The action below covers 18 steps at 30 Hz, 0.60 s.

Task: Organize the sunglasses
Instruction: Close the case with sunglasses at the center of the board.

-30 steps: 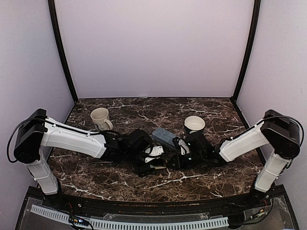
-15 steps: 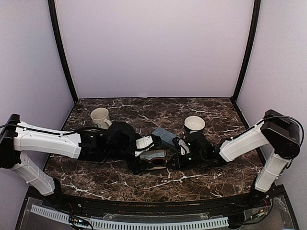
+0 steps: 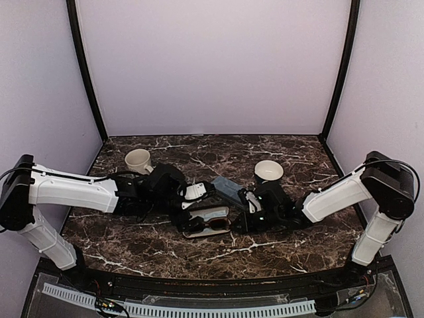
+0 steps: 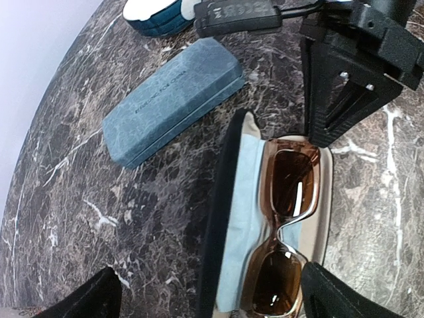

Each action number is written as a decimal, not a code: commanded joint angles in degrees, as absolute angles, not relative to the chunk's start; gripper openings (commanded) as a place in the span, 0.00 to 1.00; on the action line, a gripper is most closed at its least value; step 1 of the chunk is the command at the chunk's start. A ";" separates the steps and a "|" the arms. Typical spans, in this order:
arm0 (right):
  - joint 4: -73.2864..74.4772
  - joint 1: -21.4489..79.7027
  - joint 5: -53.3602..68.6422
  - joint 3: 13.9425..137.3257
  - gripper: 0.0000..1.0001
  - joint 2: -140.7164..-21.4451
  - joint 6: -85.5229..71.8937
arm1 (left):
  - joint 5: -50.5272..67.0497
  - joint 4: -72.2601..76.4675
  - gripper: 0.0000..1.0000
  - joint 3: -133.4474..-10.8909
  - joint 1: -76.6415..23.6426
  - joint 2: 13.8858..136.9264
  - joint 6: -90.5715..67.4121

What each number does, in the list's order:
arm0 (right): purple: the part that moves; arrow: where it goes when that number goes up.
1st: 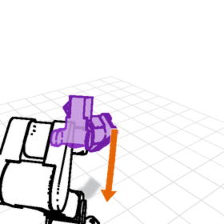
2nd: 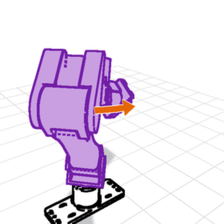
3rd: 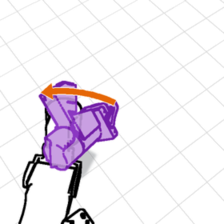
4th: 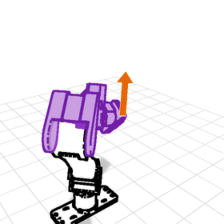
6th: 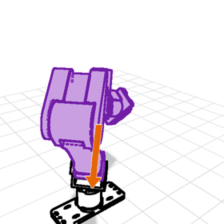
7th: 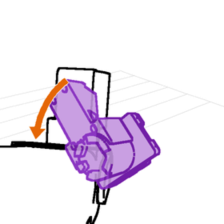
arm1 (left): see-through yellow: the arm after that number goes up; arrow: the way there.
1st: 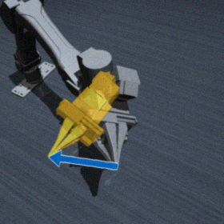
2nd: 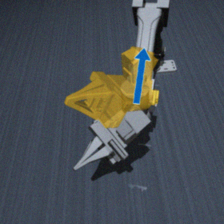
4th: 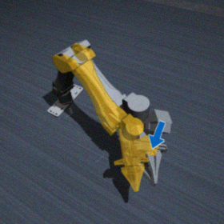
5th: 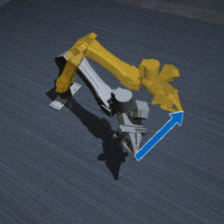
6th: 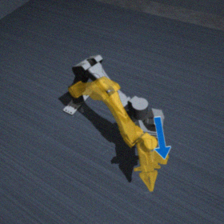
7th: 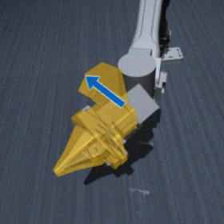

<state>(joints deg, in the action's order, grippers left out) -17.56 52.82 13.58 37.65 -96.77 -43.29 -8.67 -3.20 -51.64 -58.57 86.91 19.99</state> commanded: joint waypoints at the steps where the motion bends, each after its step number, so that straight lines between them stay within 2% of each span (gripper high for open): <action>1: -16.89 53.09 12.38 39.56 0.11 -97.28 -42.30 | -5.45 -4.84 0.96 -54.39 -56.81 87.58 20.07; 18: -15.09 53.09 11.78 41.16 0.05 -97.85 -41.75 | 4.09 -8.87 0.98 -57.72 -56.34 91.90 15.22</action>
